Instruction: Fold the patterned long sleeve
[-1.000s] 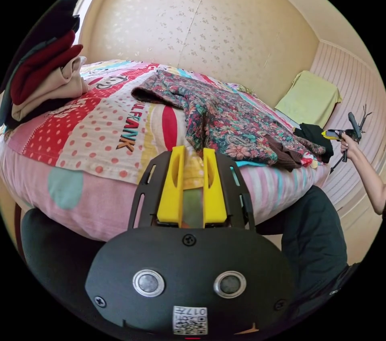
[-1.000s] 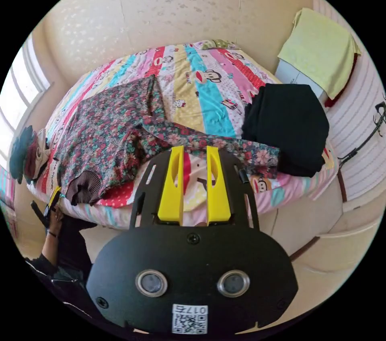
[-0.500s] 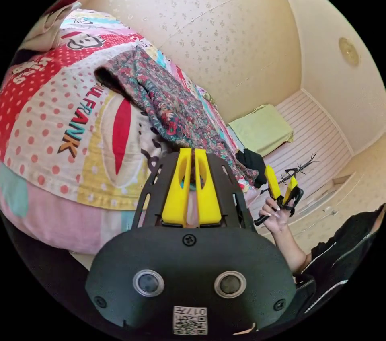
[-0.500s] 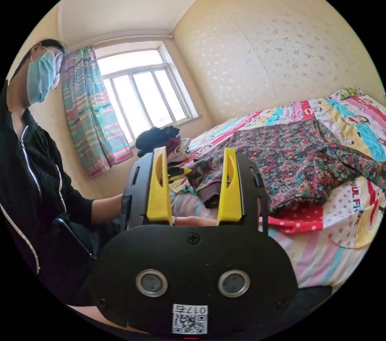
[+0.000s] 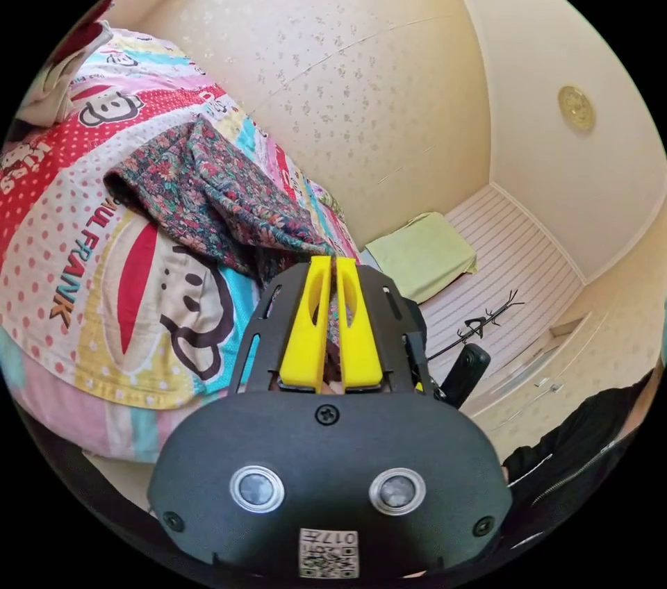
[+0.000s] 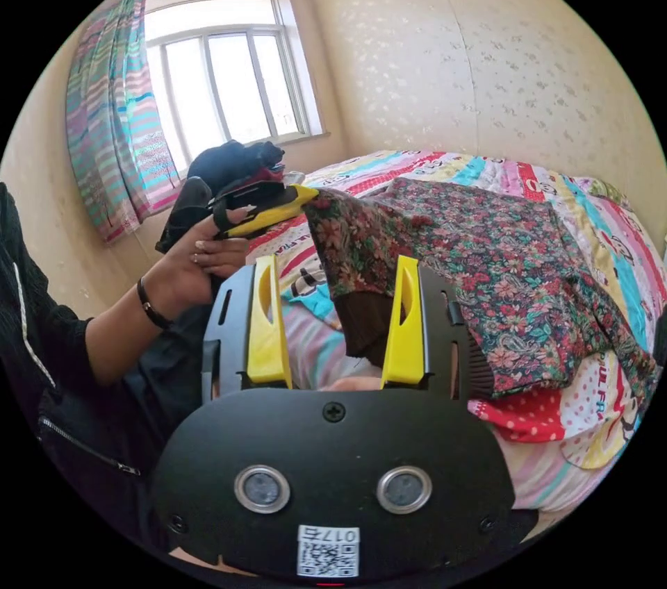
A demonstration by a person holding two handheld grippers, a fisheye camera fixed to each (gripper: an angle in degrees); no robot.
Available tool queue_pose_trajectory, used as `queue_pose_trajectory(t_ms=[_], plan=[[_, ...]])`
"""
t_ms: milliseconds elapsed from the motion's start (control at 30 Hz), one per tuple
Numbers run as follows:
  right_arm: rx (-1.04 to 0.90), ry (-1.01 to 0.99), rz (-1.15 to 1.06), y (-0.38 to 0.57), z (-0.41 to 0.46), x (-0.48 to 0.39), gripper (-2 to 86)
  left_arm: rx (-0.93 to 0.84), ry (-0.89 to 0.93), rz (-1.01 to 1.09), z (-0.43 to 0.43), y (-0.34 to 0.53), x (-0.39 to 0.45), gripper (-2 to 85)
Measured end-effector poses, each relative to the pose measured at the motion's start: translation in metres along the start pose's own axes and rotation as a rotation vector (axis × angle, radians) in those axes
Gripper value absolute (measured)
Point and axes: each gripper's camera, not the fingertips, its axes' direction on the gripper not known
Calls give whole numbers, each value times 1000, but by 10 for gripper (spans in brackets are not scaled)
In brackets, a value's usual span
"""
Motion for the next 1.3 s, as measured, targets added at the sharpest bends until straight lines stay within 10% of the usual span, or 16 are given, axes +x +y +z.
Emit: queue_pose_trajectory(t_ms=[267,600,1300], plan=[[160,224,170,26,-98,85,255,-133,-15,-72,-33,3,-46,14],[425,623,733,82,-261,265,243,-138,-418,329,-39,49,-43,76],[23,899,628,83,-263,405,183,-36,-286,130,-46,74,-110,-4]])
